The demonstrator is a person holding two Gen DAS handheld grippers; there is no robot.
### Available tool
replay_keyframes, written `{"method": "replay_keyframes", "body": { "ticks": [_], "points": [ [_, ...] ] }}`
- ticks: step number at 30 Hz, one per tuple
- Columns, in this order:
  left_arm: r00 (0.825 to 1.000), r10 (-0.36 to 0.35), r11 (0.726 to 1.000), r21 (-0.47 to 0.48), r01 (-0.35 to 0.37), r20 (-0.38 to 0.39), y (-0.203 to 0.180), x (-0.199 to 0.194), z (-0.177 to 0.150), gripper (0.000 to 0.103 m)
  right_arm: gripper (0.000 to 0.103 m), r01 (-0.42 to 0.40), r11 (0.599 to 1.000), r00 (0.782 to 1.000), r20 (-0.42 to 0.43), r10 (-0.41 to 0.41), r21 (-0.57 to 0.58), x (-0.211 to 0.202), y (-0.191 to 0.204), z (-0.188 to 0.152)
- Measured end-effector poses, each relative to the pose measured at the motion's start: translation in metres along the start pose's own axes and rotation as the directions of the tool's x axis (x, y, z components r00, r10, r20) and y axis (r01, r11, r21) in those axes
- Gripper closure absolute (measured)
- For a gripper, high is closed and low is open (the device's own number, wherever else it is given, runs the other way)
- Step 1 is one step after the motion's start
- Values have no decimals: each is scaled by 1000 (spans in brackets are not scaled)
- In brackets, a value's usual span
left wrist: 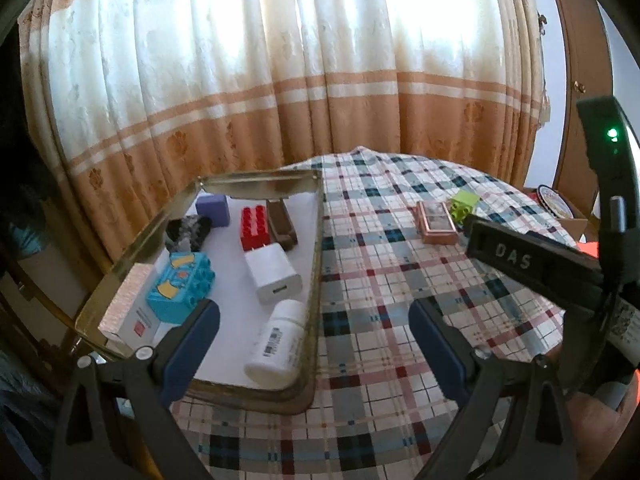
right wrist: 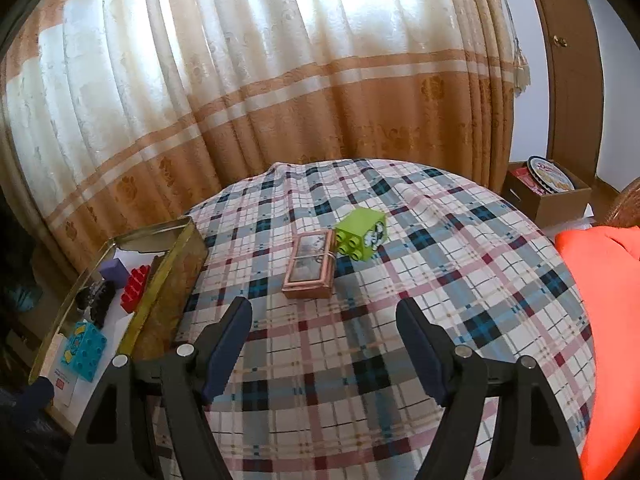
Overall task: Organize rigid objects
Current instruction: 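Withdraw both tools from the tray toward the mirror case and green cube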
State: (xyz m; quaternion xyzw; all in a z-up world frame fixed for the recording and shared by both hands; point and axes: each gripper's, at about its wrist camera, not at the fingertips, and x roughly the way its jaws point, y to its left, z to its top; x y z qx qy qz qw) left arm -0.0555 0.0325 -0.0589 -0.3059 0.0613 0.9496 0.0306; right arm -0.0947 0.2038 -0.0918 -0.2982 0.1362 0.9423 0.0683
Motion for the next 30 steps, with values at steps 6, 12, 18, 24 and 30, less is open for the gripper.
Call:
{"method": "replay_keyframes", "body": {
  "ticks": [6,12,18,24,30],
  "points": [
    [1000,-19,999,28,19,-2,-10,-3,1,6,26,33,999,999,-8,-32,29,-1,-23,4],
    [999,-43,999,26,44,-10,-15,-4,7,6,26,125,992,992,15,-126,25,-5,-51,13],
    [997,-81,996,39,81,-19,-28,-1,11,6,26,168,984,986,5,-168,65,-3,-82,22],
    [990,-127,991,30,129,-56,-41,9,20,6,26,182,981,983,-4,-182,75,0,-94,28],
    [986,-148,989,18,150,-82,-49,21,35,6,26,197,980,980,-1,-197,30,4,-95,32]
  ]
}}
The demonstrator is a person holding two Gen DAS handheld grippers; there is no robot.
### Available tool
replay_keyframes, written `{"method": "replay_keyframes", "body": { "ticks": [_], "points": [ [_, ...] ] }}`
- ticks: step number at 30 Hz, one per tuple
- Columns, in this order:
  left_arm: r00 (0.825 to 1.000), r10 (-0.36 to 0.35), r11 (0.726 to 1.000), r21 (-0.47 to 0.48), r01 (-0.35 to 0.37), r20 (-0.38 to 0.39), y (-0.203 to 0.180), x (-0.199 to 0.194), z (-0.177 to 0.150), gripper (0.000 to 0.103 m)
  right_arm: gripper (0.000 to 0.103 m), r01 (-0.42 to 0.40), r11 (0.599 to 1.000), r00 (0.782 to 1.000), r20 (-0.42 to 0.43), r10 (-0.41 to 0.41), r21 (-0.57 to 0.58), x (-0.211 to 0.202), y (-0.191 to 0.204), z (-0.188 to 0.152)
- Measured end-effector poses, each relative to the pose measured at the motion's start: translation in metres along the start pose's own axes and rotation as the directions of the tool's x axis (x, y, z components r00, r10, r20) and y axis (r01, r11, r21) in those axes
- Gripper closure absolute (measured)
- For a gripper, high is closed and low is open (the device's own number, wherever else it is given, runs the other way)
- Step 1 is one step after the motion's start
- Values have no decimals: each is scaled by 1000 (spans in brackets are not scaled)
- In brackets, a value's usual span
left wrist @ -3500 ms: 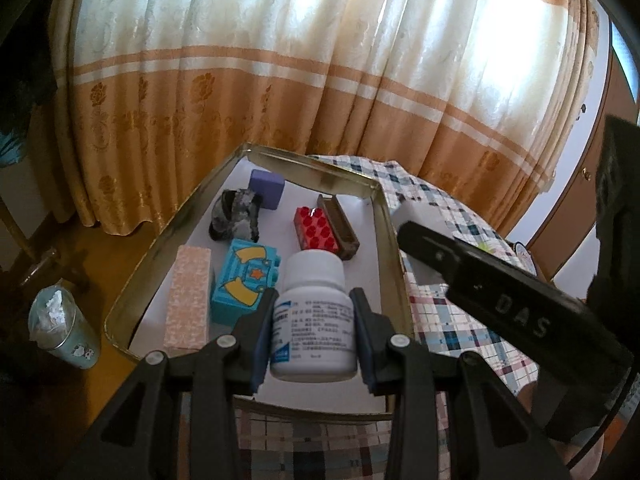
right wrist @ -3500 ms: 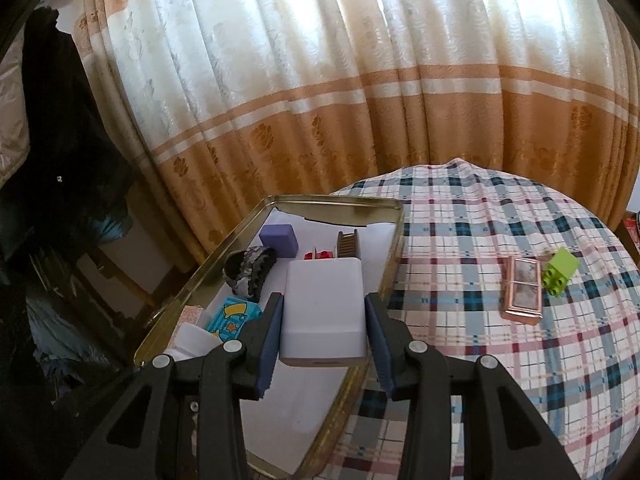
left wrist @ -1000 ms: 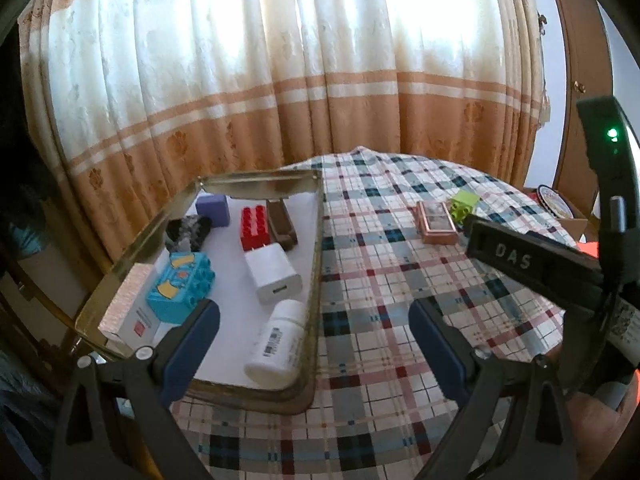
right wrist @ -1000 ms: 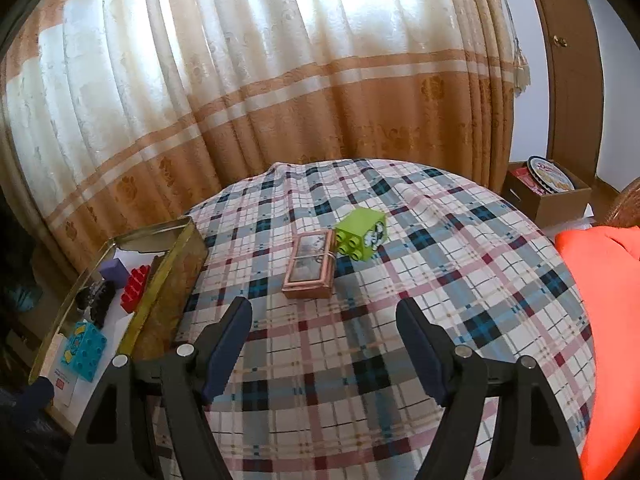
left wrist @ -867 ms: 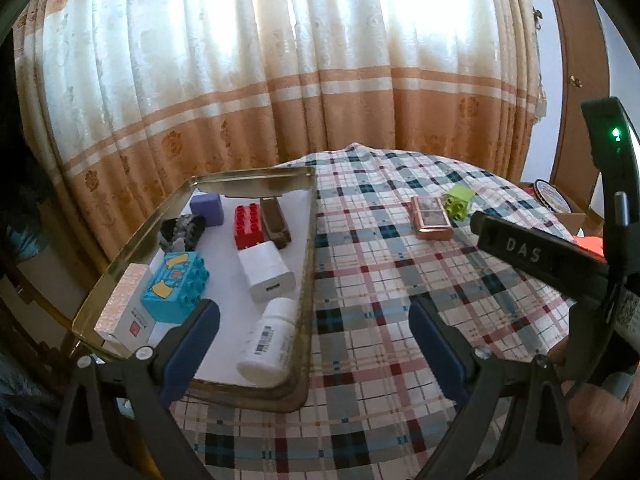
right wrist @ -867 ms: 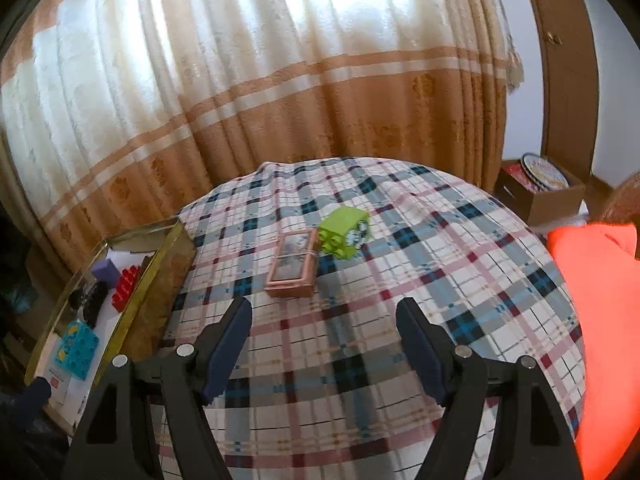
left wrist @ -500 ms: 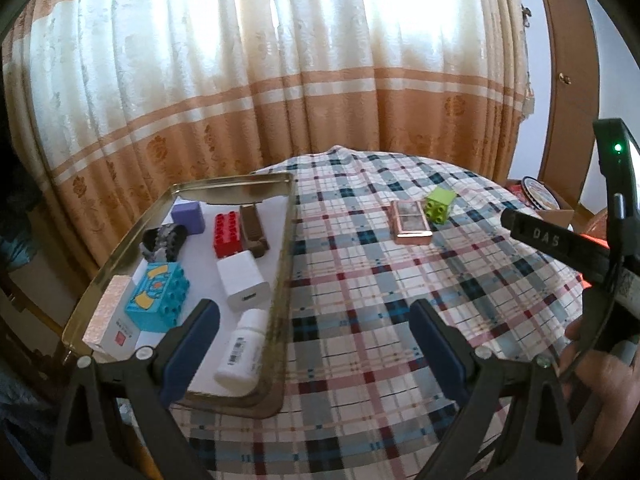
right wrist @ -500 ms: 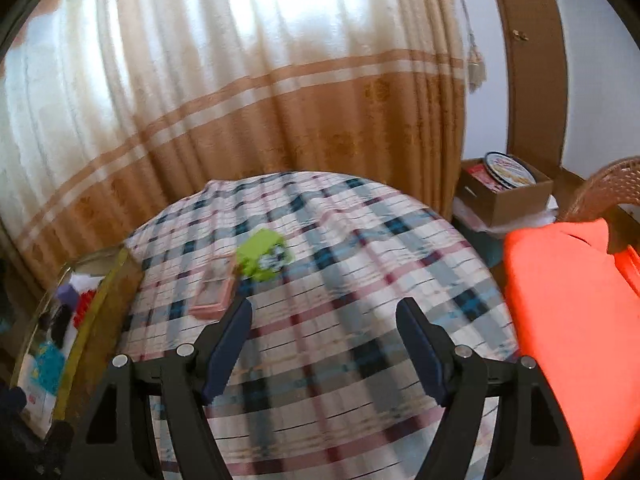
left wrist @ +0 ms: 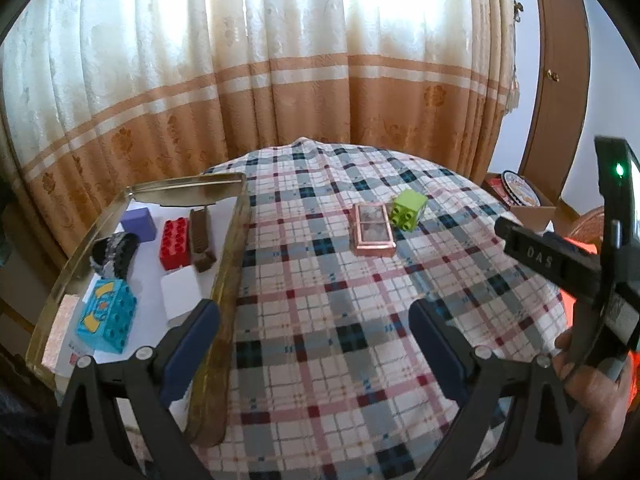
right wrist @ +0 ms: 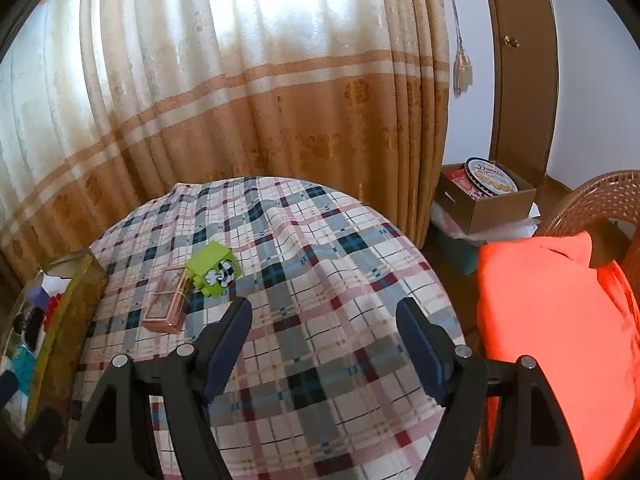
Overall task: Organize rigid objects
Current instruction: 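Withdraw both tools from the tray toward the mirror case and green cube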
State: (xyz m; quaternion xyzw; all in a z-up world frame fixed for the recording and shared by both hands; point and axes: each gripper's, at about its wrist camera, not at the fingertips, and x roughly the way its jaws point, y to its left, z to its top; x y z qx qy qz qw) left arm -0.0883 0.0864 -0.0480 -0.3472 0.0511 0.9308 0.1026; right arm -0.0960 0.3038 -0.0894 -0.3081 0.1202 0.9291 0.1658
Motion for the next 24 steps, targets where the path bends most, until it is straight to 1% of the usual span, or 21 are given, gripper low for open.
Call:
{"method": "replay_keyframes", "body": {
  "ticks": [4,10,12,15,16,18,22,24],
  "points": [
    [999,-18,1000,5,18,-43,-9,19,11,6,26,-5,1000,1000,-15,6,28,5,-8,1],
    [996,-37,999,5,37,-83,-22,49,25,6,26,-23,998,999,-24,25,62,7,-15,1],
    [993,-55,998,-9,54,-103,-25,62,31,8,26,-28,997,999,-28,30,65,8,-15,1],
    [988,-78,997,-31,75,-134,-29,81,39,14,26,-39,997,999,-34,41,68,10,-15,1],
    [987,-79,997,-36,75,-141,-30,86,41,17,26,-40,997,998,-36,42,68,10,-15,1],
    [986,-80,996,-40,75,-149,-34,96,47,19,26,-45,996,998,-42,48,71,11,-16,1],
    [986,-51,999,7,53,-158,-44,113,55,22,26,-53,995,996,-62,58,80,15,-17,0],
    [984,-46,999,13,49,-170,-46,121,57,23,26,-56,995,996,-69,62,88,17,-18,0]
  ]
}}
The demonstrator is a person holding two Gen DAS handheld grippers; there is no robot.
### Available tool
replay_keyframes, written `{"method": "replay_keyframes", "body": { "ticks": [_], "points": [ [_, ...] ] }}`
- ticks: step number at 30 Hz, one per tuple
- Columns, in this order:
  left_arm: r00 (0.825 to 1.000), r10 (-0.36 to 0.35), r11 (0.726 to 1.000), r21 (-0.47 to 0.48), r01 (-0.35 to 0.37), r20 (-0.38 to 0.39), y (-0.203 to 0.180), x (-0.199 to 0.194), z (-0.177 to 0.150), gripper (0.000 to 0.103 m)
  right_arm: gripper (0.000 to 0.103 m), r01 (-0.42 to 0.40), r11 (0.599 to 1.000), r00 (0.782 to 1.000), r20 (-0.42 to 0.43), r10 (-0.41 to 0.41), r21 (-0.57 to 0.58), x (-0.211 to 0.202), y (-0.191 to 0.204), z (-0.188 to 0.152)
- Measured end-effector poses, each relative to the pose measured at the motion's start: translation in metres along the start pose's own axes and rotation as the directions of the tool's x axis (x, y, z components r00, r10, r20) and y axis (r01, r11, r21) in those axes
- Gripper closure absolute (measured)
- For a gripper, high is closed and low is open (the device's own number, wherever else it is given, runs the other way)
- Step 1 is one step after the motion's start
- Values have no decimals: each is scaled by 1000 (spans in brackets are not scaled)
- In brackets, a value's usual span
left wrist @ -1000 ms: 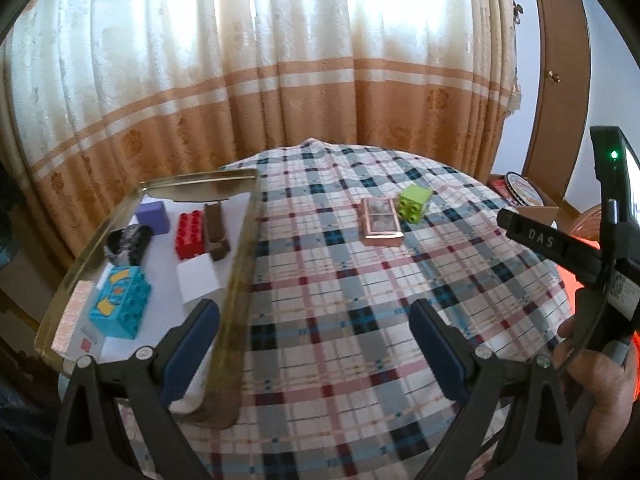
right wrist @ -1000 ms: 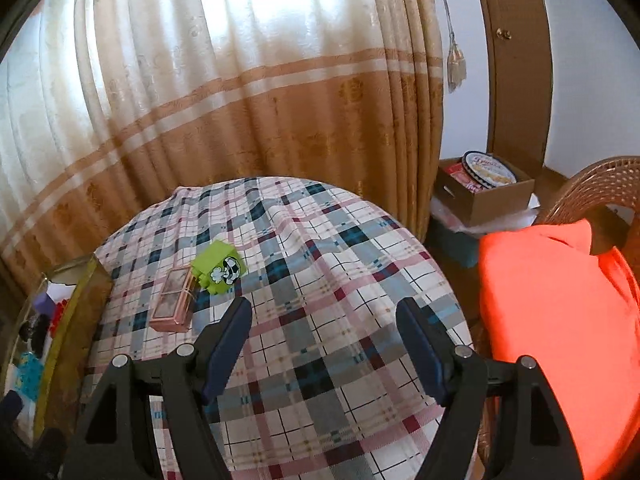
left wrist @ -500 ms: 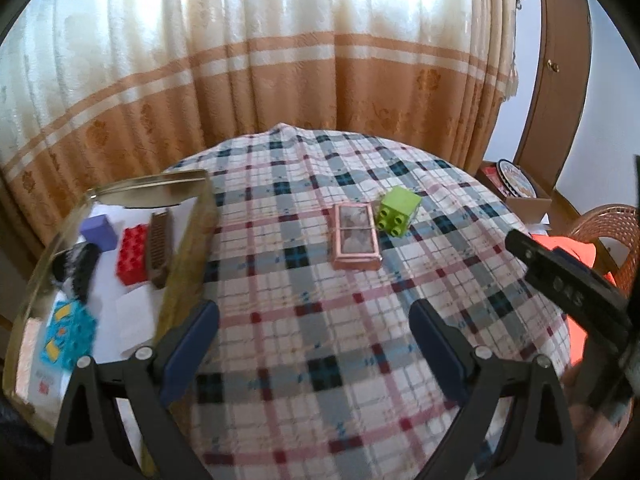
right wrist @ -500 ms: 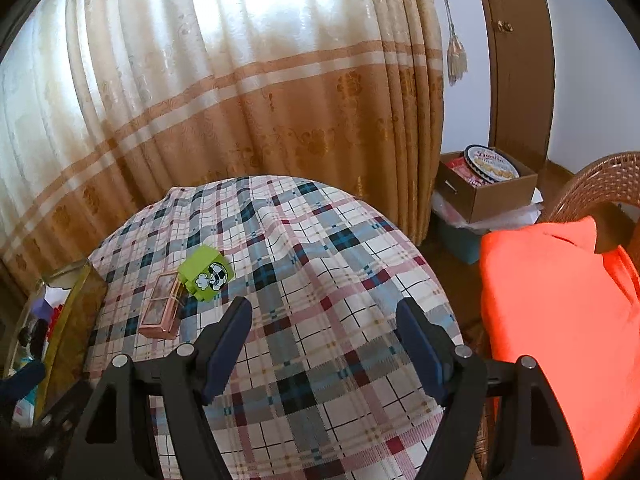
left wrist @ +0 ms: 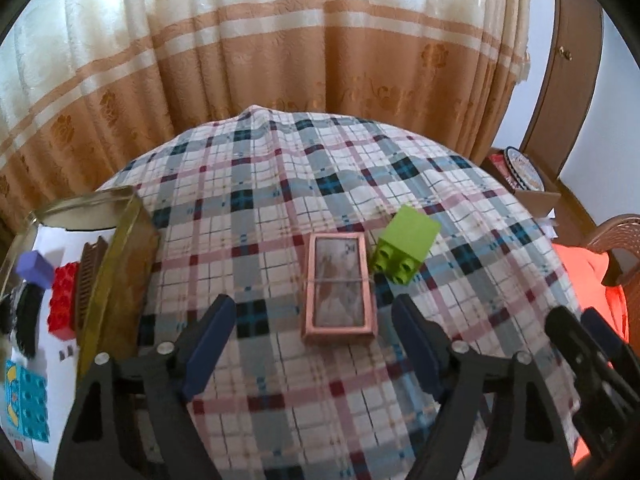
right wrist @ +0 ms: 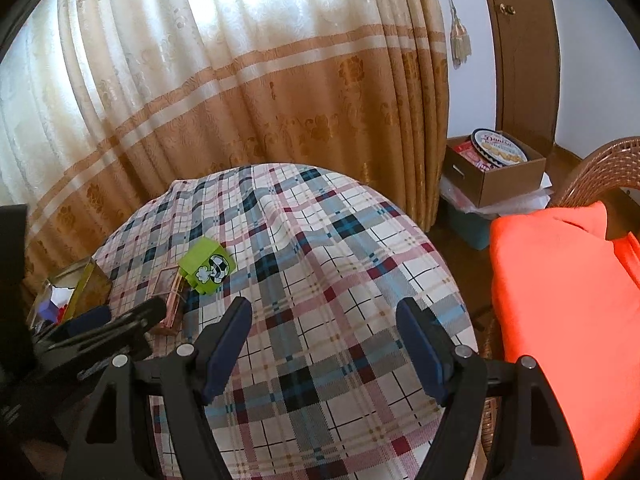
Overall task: Organize rigid objects
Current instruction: 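Grasp the pink-framed mirror case with the left tool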
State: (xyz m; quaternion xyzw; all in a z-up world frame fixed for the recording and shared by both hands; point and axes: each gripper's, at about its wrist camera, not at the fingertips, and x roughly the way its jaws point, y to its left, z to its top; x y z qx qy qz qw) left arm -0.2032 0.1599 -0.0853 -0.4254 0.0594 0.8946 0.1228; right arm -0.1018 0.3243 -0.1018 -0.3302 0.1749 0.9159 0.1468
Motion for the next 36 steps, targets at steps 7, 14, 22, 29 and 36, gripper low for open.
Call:
{"method": "replay_keyframes", "body": {
  "ticks": [7,14,22,29,36],
  "points": [
    [999,0,1000,-13,-1,-50,-1,23,8,30,26,-13,1000,1000,-19,13,8,3,-1,-1],
    [999,4,1000,-12,-5,-50,-3,32,8,35,26,-18,1000,999,-31,18,8,6,-2,-1],
    [1000,-17,1000,-16,17,-10,2,34,9,41,26,-15,1000,999,-44,15,11,8,-2,-1],
    [1000,-18,1000,-7,18,-2,7,31,6,57,26,-4,1000,999,-44,4,10,9,-2,-1],
    [1000,29,998,-47,-29,0,17,15,-14,57,26,6,1000,999,-52,-5,11,11,-3,0]
  ]
}}
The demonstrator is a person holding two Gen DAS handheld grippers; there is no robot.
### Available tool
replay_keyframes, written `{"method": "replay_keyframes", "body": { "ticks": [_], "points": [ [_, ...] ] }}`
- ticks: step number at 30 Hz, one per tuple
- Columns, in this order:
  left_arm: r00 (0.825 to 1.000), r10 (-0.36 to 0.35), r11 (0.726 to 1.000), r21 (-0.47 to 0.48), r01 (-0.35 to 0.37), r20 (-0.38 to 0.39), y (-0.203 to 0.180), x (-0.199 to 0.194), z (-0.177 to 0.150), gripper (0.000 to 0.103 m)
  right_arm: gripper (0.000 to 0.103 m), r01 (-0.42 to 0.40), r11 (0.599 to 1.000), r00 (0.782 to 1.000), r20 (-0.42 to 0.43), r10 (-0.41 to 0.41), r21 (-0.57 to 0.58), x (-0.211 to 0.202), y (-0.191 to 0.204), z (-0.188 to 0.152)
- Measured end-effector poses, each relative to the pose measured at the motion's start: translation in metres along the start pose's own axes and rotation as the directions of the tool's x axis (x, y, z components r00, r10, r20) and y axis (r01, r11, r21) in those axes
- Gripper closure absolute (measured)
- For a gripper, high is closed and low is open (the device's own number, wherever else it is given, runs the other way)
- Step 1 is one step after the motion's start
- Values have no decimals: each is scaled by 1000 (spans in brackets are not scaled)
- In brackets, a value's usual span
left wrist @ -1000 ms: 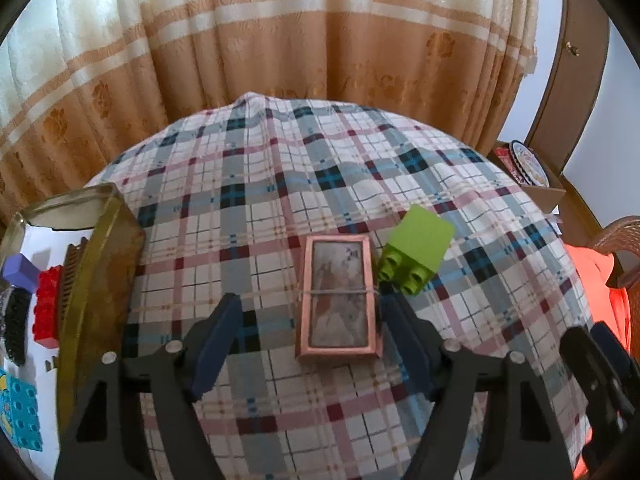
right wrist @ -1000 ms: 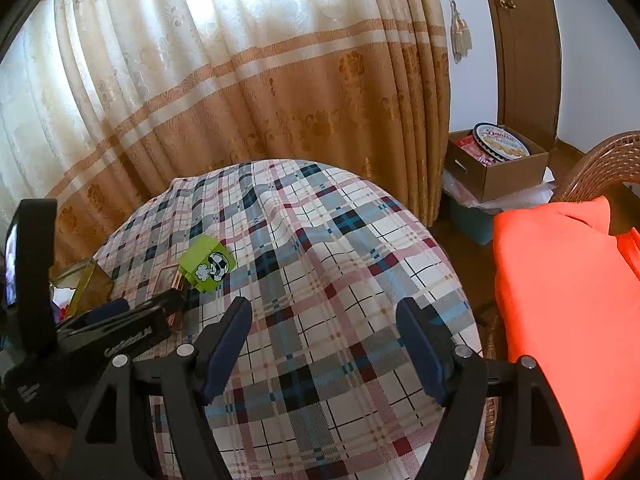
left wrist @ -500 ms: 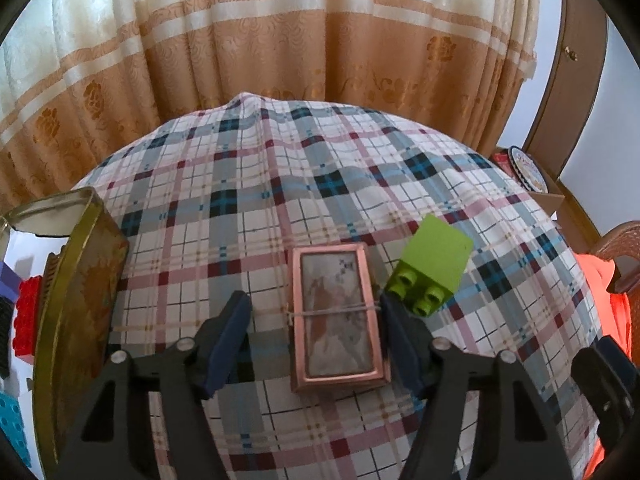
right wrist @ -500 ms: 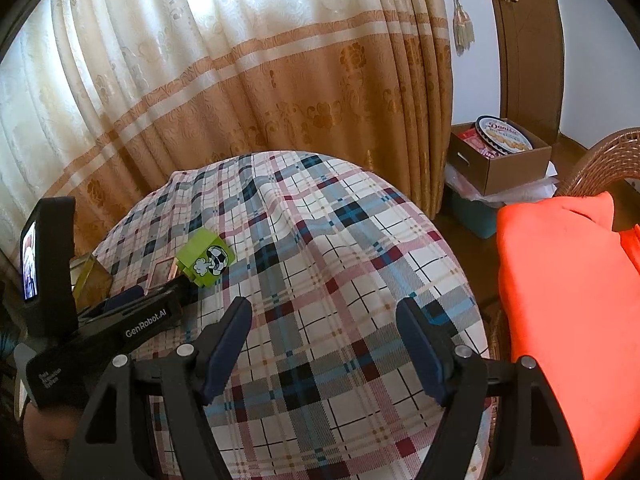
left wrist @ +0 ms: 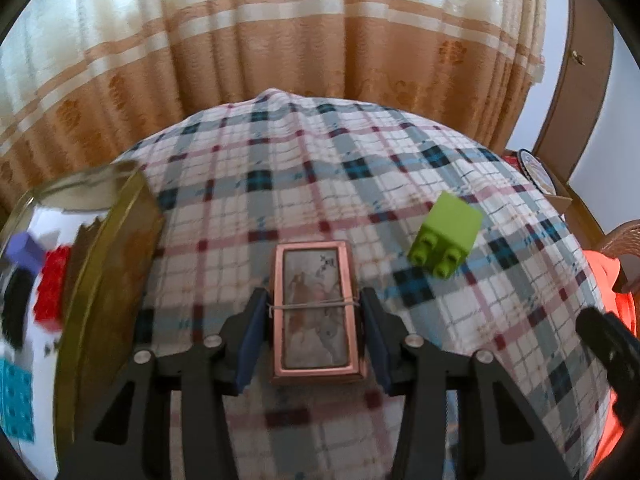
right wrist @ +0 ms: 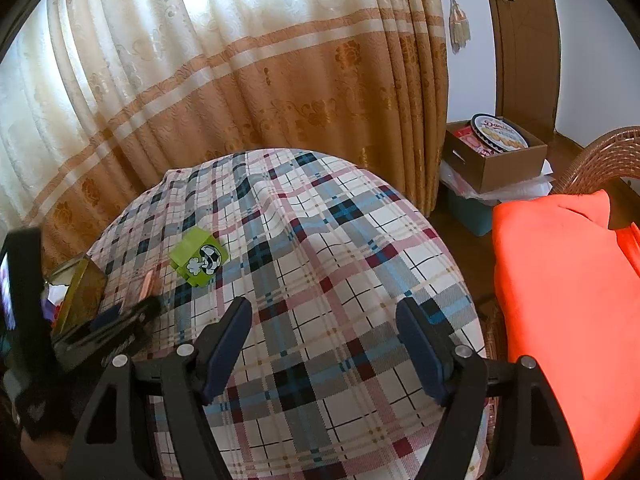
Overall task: Organize rigid objects
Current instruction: 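Grasp the pink-framed mirror case with the left tool, then grasp the green block cube with the right tool while the left tool holds the mirror case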
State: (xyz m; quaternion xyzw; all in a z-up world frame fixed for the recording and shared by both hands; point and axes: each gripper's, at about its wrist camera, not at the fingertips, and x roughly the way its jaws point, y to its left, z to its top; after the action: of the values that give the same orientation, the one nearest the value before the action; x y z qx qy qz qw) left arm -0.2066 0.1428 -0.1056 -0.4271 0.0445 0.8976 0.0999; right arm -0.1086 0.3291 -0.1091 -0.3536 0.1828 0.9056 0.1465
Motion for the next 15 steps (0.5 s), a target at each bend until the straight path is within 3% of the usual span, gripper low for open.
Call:
{"method": "replay_keyframes", "body": {
  "ticks": [7,10,15],
  "points": [
    [1000,21,998,-66,-21,1,15,-12,-16,57,26,-28,999,999,-31,27,-16,7,15,-2],
    [1000,16,997,-74,-16,2,17,-11,-17,57,26,-58,997,998,3,59,-42,7,31,8],
    [1000,20,996,-81,-20,2,18,-11,-16,57,26,-138,990,990,-33,137,-14,27,58,27]
  ]
}}
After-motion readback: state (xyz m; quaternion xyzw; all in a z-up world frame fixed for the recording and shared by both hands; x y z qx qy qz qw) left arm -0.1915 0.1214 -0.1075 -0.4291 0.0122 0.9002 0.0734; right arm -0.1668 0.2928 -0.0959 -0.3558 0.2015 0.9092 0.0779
